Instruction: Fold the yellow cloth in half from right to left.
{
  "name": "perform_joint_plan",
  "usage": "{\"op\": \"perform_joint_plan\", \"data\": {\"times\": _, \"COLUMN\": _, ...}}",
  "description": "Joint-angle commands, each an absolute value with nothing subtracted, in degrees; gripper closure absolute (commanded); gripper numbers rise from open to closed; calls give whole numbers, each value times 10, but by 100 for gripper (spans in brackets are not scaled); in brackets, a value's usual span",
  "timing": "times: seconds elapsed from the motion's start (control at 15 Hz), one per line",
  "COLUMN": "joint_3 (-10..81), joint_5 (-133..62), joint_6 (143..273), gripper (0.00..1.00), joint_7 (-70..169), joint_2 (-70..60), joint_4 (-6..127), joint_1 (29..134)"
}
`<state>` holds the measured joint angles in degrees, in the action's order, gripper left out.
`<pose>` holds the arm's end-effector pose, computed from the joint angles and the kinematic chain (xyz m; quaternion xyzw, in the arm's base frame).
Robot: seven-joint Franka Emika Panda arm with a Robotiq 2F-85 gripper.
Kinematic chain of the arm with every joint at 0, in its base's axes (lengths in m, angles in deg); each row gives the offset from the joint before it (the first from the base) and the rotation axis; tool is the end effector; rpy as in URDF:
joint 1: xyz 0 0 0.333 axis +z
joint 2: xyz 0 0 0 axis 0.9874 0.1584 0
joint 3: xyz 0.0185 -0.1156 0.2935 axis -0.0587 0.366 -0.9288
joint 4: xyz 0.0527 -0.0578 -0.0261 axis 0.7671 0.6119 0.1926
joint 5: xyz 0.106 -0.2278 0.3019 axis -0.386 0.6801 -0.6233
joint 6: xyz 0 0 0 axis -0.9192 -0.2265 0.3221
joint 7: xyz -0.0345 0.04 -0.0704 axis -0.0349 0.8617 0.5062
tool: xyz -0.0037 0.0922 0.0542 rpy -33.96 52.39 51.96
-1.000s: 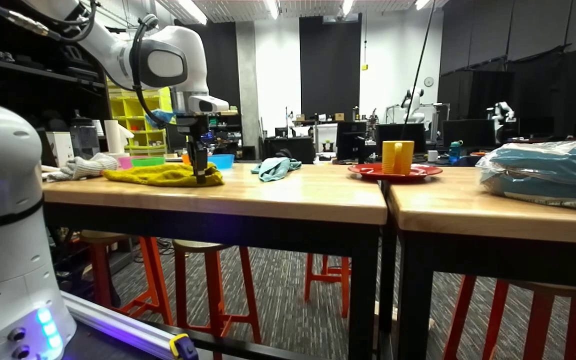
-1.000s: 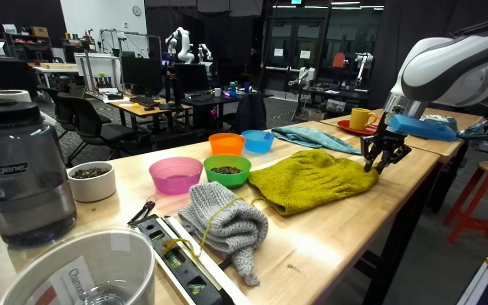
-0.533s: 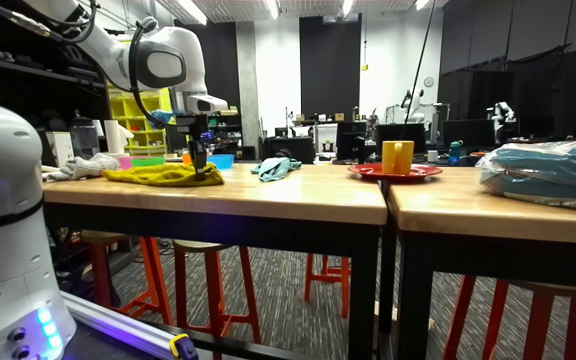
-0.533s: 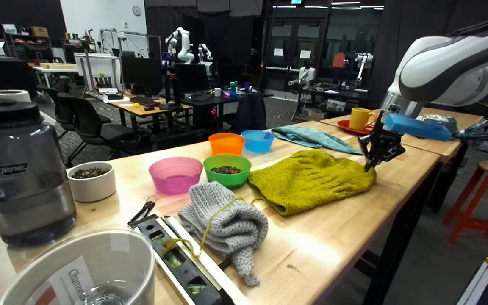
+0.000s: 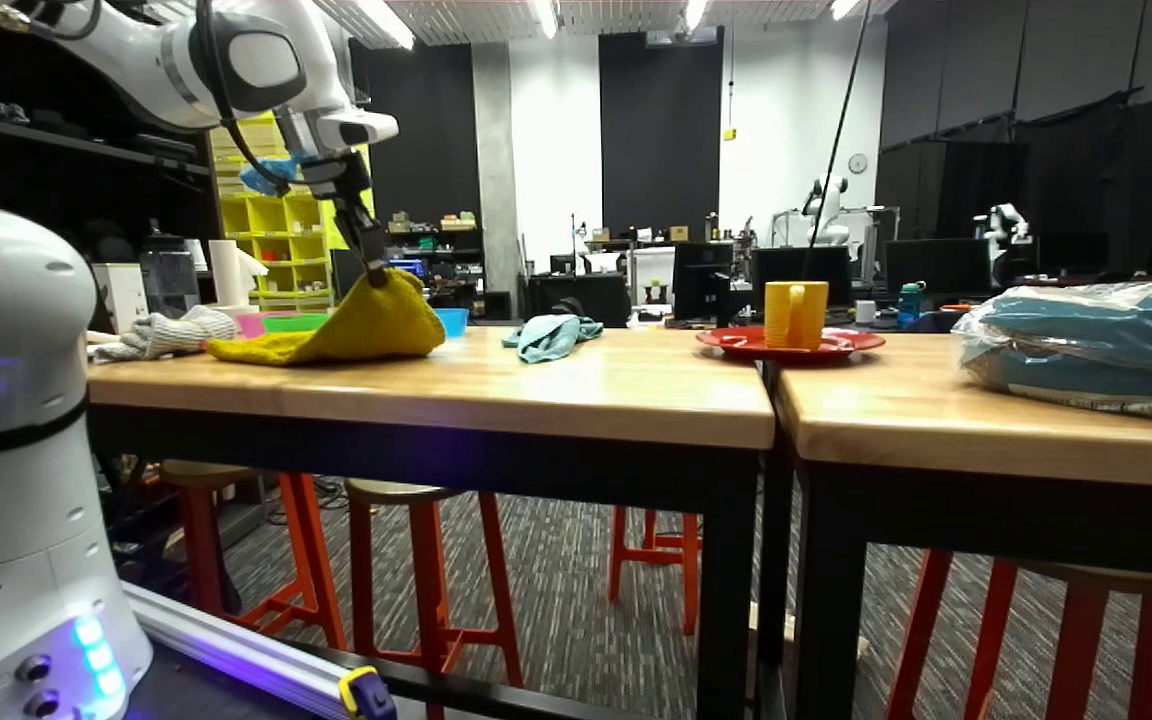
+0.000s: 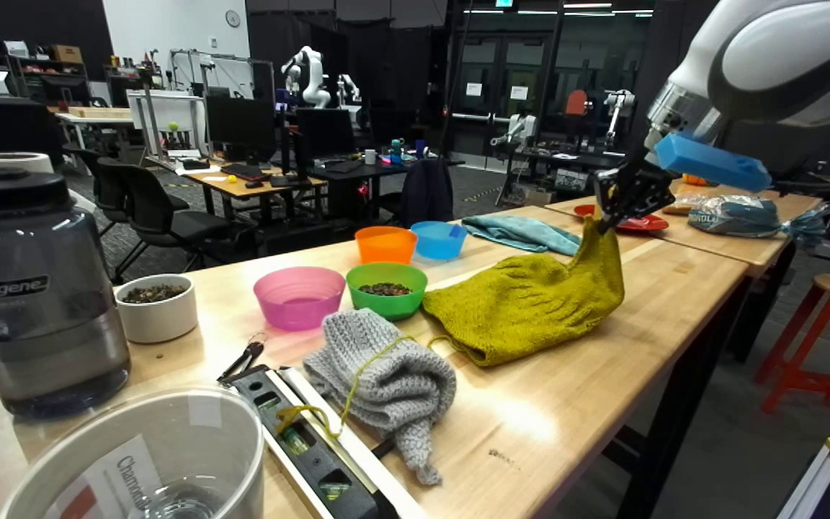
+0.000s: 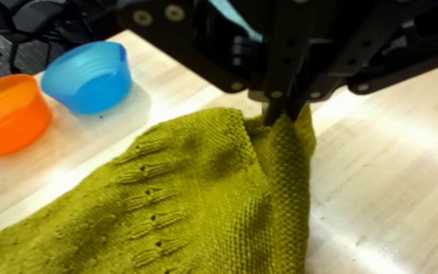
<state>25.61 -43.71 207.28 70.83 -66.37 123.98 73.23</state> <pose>0.3477 -0.0093 0.4884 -0.9445 0.2639 -0.1916 0.0408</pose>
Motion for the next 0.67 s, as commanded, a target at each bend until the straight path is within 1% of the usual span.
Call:
{"op": "perform_joint_plan", "data": {"times": 0.0, "joint_3": 206, "joint_5": -444, "joint_6": 2085, "gripper": 99, "joint_7": 727, "joint_2": -686, "joint_4": 1219, "joint_1": 765}}
{"op": "perform_joint_plan", "data": {"times": 0.4, "joint_3": 122, "joint_5": -451, "joint_6": 2116, "gripper": 99, "joint_7": 744, "joint_2": -622, "joint_4": 1180, "joint_1": 827}}
{"op": "perform_joint_plan", "data": {"times": 0.6, "joint_3": 97, "joint_5": -454, "joint_6": 2137, "gripper": 99, "joint_7": 746, "joint_2": -564, "joint_4": 1150, "joint_1": 849}}
